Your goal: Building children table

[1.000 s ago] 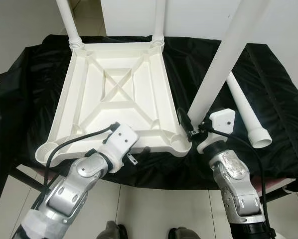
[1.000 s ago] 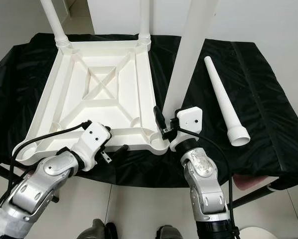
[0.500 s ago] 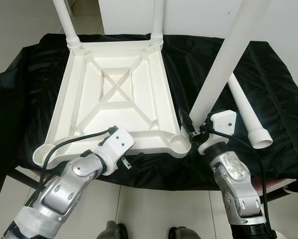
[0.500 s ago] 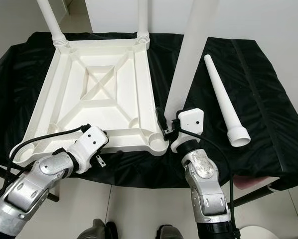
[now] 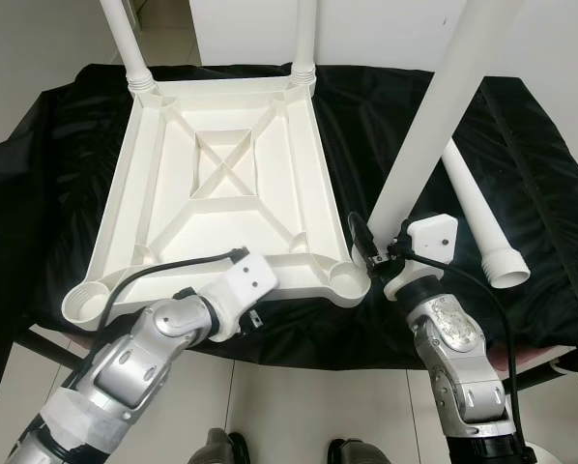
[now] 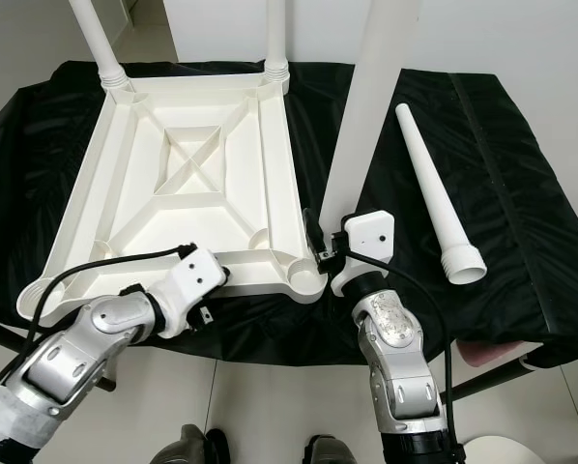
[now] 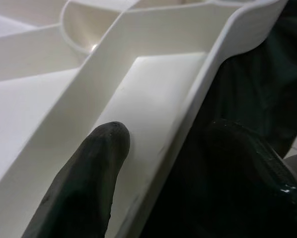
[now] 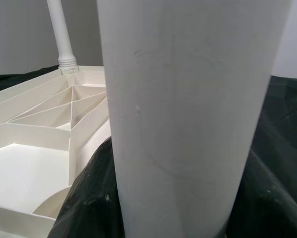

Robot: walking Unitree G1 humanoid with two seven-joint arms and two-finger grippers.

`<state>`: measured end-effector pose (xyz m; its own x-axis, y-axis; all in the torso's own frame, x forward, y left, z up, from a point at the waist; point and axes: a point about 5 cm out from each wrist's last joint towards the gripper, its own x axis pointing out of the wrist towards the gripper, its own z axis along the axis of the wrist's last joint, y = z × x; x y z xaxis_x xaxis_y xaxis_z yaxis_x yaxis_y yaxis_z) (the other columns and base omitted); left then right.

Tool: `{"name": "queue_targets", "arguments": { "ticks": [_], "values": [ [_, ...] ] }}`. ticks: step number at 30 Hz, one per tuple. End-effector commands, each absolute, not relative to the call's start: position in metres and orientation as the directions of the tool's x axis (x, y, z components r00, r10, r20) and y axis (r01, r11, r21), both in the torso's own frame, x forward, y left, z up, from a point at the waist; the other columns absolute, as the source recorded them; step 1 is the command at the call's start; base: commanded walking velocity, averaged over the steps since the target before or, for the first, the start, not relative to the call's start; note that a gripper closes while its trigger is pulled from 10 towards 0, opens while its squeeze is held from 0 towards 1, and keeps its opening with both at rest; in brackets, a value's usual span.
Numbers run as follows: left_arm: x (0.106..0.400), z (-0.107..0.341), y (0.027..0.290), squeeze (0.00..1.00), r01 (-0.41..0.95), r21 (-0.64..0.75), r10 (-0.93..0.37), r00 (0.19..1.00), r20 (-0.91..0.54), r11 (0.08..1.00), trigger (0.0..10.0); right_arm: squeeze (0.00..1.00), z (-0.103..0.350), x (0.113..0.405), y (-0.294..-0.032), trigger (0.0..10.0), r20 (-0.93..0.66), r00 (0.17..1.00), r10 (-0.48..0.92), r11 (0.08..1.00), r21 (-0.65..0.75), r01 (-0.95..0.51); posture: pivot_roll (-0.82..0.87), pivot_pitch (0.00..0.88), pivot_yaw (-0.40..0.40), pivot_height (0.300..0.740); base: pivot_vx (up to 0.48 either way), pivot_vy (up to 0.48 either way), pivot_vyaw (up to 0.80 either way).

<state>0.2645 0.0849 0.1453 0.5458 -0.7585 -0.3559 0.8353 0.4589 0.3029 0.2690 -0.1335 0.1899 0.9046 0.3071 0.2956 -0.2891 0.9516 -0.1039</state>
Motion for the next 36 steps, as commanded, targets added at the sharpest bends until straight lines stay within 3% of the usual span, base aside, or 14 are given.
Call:
{"name": "queue_targets", "arguments": {
  "ticks": [1,18,19,21,22,24,25,27,28,29,30,31,32,36],
  "values": [
    [0.26,0.145,0.079,0.0,0.86,0.304,-0.783,0.502,-0.366,0.409,10.0,0.0,0.192,0.267,-0.131,10.0,0.317,0.896,0.312,0.95,-0.1,-0.296,-0.13,0.168,0.062,0.74,0.0,0.0,0.0],
    [0.248,0.149,0.058,0.0,0.899,0.27,-0.844,0.423,-0.331,0.345,10.0,0.0,0.191,0.266,-0.129,10.0,0.318,0.898,0.304,0.953,-0.095,-0.289,-0.13,0.17,0.076,0.74,0.0,0.0,0.0],
    [0.246,0.149,0.058,0.0,0.905,0.262,-0.848,0.412,-0.334,0.336,8.7,0.0,0.191,0.266,-0.129,10.0,0.318,0.898,0.303,0.953,-0.095,-0.287,-0.13,0.171,0.079,0.74,0.0,0.0,0.0],
    [0.245,0.148,0.058,0.0,0.905,0.261,-0.849,0.41,-0.334,0.334,8.7,0.0,0.191,0.266,-0.129,10.0,0.318,0.899,0.302,0.953,-0.096,-0.286,-0.13,0.171,0.079,0.74,0.0,0.0,0.0],
    [0.244,0.148,0.057,0.0,0.907,0.264,-0.85,0.406,-0.335,0.329,4.0,0.0,0.191,0.265,-0.129,10.0,0.318,0.899,0.3,0.954,-0.095,-0.285,-0.13,0.17,0.08,0.74,0.0,0.0,0.0],
    [0.243,0.147,0.056,0.0,0.908,0.265,-0.852,0.403,-0.335,0.325,4.0,0.0,0.191,0.265,-0.129,10.0,0.318,0.9,0.299,0.954,-0.094,-0.284,-0.13,0.17,0.08,0.74,0.0,0.0,0.0],
    [0.241,0.147,0.053,0.0,0.912,0.26,-0.858,0.392,-0.332,0.317,1.9,0.0,0.191,0.265,-0.129,10.0,0.318,0.9,0.299,0.954,-0.093,-0.284,-0.13,0.17,0.08,0.74,0.0,0.0,0.0],
    [0.24,0.147,0.051,0.0,0.914,0.26,-0.861,0.386,-0.331,0.311,2.0,0.0,0.191,0.265,-0.129,10.0,0.318,0.9,0.299,0.954,-0.093,-0.284,-0.13,0.169,0.081,0.74,0.0,0.0,0.0],
    [0.237,0.148,0.048,0.0,0.92,0.247,-0.872,0.373,-0.318,0.304,0.0,0.0,0.191,0.265,-0.128,10.0,0.319,0.899,0.299,0.954,-0.095,-0.283,-0.13,0.169,0.082,0.74,0.0,0.0,0.0],
    [0.236,0.149,0.048,0.0,0.922,0.243,-0.876,0.368,-0.312,0.301,0.0,0.0,0.191,0.265,-0.128,10.0,0.319,0.899,0.298,0.954,-0.095,-0.283,-0.13,0.169,0.082,0.74,0.0,0.0,0.0],
    [0.237,0.149,0.046,0.0,0.916,0.248,-0.87,0.382,-0.311,0.314,8.2,0.0,0.191,0.265,-0.129,10.0,0.32,0.9,0.296,0.955,-0.095,-0.281,-0.14,0.171,0.083,0.74,0.0,0.0,0.0],
    [0.238,0.149,0.045,0.0,0.912,0.254,-0.865,0.394,-0.312,0.323,8.2,0.0,0.191,0.265,-0.129,10.0,0.32,0.9,0.295,0.956,-0.094,-0.279,-0.14,0.171,0.083,0.74,0.0,0.0,0.0],
    [0.239,0.149,0.045,0.0,0.908,0.259,-0.86,0.402,-0.314,0.33,10.0,0.0,0.191,0.265,-0.129,10.0,0.32,0.901,0.294,0.956,-0.094,-0.278,-0.14,0.171,0.083,0.74,0.0,0.0,0.0],
    [0.24,0.152,0.041,0.0,0.908,0.252,-0.862,0.403,-0.306,0.334,10.0,0.0,0.191,0.265,-0.129,10.0,0.319,0.901,0.292,0.956,-0.094,-0.277,-0.14,0.175,0.084,0.74,0.0,0.0,0.0]
  ]
}}
